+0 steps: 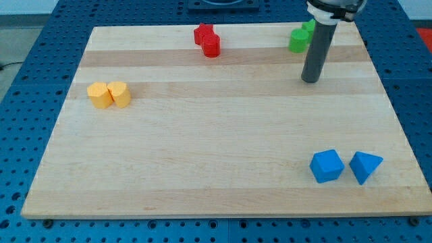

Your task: Point your arm at the right of the green star

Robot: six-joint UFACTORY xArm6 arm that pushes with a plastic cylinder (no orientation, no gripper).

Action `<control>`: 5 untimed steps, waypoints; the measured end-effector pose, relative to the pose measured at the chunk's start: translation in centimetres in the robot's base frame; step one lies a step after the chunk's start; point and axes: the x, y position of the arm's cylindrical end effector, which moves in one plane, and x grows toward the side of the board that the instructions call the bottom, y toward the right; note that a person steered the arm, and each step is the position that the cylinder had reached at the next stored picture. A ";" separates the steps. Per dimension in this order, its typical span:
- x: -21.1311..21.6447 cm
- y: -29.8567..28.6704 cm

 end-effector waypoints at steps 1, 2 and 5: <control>-1.0 2.0; -5.2 6.5; -16.3 5.3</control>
